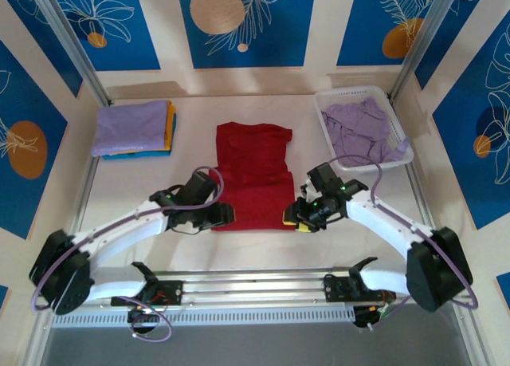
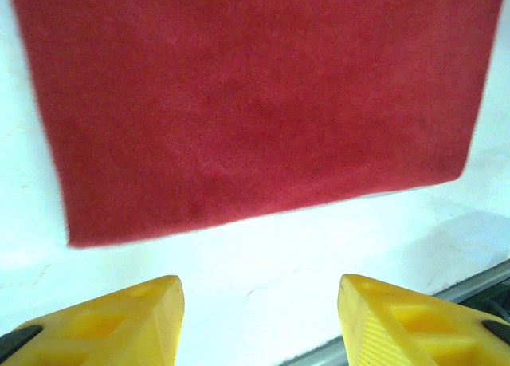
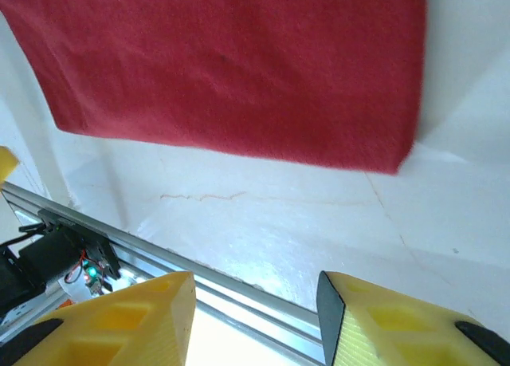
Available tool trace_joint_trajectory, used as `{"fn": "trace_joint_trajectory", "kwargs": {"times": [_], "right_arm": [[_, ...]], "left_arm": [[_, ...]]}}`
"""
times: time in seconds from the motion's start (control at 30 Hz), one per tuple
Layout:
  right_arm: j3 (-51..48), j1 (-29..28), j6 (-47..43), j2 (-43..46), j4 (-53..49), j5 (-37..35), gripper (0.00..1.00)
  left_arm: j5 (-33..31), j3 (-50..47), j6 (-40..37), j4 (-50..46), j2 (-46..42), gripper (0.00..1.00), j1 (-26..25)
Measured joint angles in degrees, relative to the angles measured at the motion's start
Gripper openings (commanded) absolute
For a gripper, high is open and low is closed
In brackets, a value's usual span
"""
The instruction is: Fold and stack the t-shirts
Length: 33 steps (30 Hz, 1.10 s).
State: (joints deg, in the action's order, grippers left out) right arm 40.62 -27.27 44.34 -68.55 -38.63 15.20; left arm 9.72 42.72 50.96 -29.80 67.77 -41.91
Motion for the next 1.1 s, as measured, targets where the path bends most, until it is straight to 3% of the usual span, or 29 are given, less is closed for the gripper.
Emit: {"fn": "trace_joint_trajectory", "kwargs": {"times": [0.3, 0.73, 1.1], "right_arm": [[-2.4, 4.66, -0.35, -2.08, -0.76, -0.81, 0.45], [-1.92, 6.6, -4.46, -15.26, 4.17, 1.07, 0.38], [1.31, 6.62, -5.42, -20.39, 7.23, 2.84, 0.3]], "left_arm": [[-1.86, -3.74, -0.39, -5.03, -2.45, 0.47, 2.03], [-1.01, -4.33, -1.92, 1.77, 8.72, 0.33, 2.43], [-2.19, -3.06, -4.0, 1.25, 12.02, 0.37, 2.43]]}}
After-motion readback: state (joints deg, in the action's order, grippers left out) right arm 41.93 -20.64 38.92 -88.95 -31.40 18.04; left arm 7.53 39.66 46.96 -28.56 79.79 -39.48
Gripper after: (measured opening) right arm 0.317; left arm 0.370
